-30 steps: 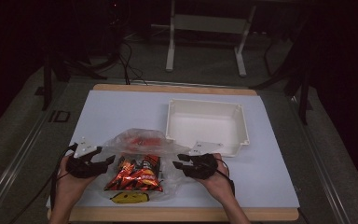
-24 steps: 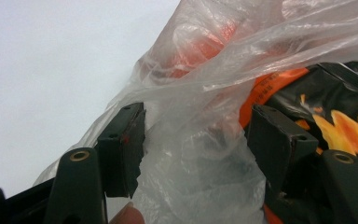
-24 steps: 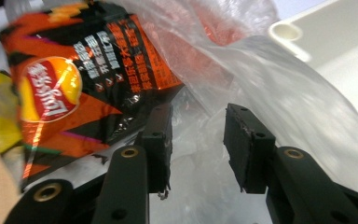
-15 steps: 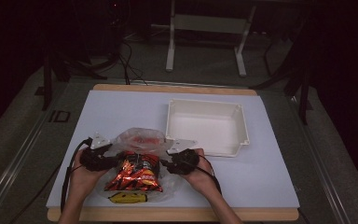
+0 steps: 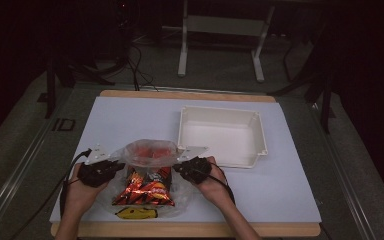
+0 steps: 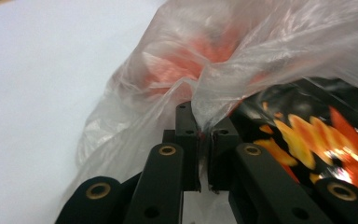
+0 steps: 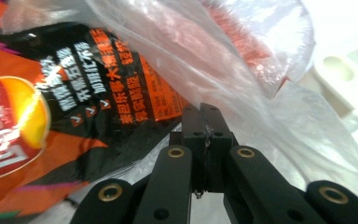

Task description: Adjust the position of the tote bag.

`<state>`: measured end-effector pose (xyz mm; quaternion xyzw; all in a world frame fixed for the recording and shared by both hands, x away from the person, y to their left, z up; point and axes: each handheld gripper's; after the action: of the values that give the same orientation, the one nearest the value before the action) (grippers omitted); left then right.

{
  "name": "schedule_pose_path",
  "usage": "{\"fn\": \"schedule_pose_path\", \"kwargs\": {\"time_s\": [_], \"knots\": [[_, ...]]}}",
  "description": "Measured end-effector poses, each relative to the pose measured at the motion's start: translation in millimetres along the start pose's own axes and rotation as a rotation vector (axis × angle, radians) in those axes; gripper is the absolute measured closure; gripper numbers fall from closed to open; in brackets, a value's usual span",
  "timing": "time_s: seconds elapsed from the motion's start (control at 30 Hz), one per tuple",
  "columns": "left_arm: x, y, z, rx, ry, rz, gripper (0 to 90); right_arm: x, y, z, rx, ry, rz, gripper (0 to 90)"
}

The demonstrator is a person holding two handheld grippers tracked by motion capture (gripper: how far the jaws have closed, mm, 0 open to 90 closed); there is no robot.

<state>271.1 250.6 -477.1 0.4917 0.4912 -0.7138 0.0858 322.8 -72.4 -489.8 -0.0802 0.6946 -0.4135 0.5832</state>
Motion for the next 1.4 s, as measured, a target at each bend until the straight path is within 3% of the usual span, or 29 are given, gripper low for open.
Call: {"fn": "schedule_pose_path", "kwargs": {"time_s": [0.13,0.2,0.3,0.37,0.4,0.47,0.53,0.7,0.77,0.9,0.97,1.03,1.13,1.23,1.4], "knots": [[7.3,-20.2,-13.8,0.042,-0.024,0.040,86.5,2.7,-10.5,11.2,-0.020,0.040,0.020,90.0],[9.8,-26.4,-18.8,0.073,-0.028,0.053,86.7,4.9,-15.0,17.9,-0.053,0.066,0.040,90.0],[11.1,-27.0,-26.0,0.158,-0.057,0.066,86.6,5.4,-16.8,20.7,-0.072,0.073,0.040,90.0],[12.1,-26.1,-34.6,0.213,-0.111,0.093,84.9,6.3,-16.4,22.0,-0.078,0.074,0.041,90.0],[12.5,-26.1,-37.3,0.216,-0.133,0.107,80.9,7.1,-16.3,22.9,-0.083,0.081,0.036,90.0],[11.3,-25.7,-40.1,0.150,-0.171,0.110,67.4,8.2,-15.7,23.8,-0.099,0.088,0.027,90.0],[9.5,-24.6,-35.9,0.112,-0.163,0.106,59.9,8.5,-14.6,22.9,-0.113,0.083,0.018,90.0],[3.9,-24.9,-11.4,0.051,-0.054,0.094,45.6,5.3,-12.5,18.5,-0.115,0.072,0.023,90.0],[2.3,-27.1,-1.4,0.007,-0.007,0.085,40.9,3.8,-12.3,16.4,-0.114,0.067,0.026,90.0],[3.4,-30.6,8.4,-0.074,0.030,0.062,30.0,2.8,-12.4,15.4,-0.104,0.069,0.025,90.0],[6.2,-34.8,10.5,-0.120,0.032,0.080,28.9,3.0,-12.3,15.7,-0.103,0.069,0.024,90.0],[8.0,-39.4,11.8,-0.132,0.029,0.114,28.7,3.2,-12.1,15.6,-0.098,0.068,0.023,90.0],[8.5,-44.7,18.3,-0.128,0.070,0.155,40.2,3.2,-11.9,15.9,-0.098,0.066,0.022,90.0],[4.4,-39.0,26.6,-0.141,0.132,0.143,43.7,2.8,-11.4,15.6,-0.100,0.066,0.024,90.0],[-4.3,-19.3,28.4,-0.134,0.175,0.125,39.1,1.1,-10.7,14.4,-0.109,0.075,0.036,90.0]]}}
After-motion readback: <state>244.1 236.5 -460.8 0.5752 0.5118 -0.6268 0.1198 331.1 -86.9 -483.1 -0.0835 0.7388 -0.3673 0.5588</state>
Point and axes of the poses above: each handheld gripper's, and its own axes: y roughly forward along the jaws, x roughly out of its underside, z roughly to its right, and after that the axes turned 1 degree about x, right-handed
